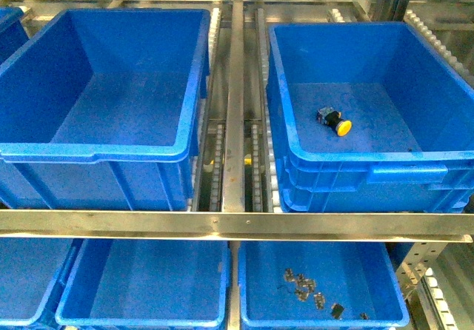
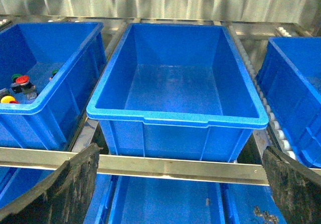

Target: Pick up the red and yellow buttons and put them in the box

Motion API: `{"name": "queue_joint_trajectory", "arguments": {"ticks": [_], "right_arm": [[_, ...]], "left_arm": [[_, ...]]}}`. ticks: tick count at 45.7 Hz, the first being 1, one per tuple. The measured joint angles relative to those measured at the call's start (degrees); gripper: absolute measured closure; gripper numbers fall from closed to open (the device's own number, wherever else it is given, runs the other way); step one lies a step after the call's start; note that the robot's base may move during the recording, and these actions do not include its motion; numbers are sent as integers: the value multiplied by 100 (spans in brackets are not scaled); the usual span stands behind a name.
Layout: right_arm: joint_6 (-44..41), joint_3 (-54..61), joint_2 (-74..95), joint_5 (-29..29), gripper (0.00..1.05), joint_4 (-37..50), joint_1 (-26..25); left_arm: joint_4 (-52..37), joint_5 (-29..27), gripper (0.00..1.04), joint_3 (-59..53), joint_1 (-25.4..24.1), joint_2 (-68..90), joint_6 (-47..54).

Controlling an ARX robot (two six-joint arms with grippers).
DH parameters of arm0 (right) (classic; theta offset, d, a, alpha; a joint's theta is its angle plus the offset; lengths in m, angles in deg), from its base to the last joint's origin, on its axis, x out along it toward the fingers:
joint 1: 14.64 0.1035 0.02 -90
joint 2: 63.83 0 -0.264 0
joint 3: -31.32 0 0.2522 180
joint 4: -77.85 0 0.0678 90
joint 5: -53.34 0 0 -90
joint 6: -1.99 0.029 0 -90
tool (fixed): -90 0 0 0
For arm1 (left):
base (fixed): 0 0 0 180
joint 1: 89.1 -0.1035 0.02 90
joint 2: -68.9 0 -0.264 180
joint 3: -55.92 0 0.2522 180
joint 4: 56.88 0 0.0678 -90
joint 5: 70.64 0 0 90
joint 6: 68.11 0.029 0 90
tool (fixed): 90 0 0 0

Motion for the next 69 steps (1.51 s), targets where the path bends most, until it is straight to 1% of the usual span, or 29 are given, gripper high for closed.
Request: {"name": "queue_joint_trajectory", "arguments": {"ticks": [17,20,21,32,33,40,50,52,55,58,69], "right_arm": [[0,0,-680,2,102,-684,0],[0,-2,-1285,-11,102,-1493,0],[0,-2,-1405,4,102,-1585,2],[0,-2,-1631,0,102,-1659,2],[-2,-2,-1633,2,99,-1659,2],[-2,-2,-1633,0,62,-1659,0],[-2,-2,-1633,0,27,-1659,0],[-2,-2,-1633,4,16,-1659,2],[2,-2,-1635,26,6,-1659,2],[0,-2,-1633,31,8,-1661,2],[0,-2,-1637,17,7,-1663,4]], "left_arm": [[0,0,8,0,0,0,-2],[2,0,8,0,0,0,0],[0,-2,8,0,0,0,-2],[2,0,8,0,0,0,0],[2,0,8,0,0,0,0],[0,0,8,0,0,0,0],[2,0,8,0,0,0,0],[0,7,8,0,0,0,0],[0,13,8,0,-2,0,0],[0,20,8,0,0,0,0],[0,2,8,0,0,0,0]]}}
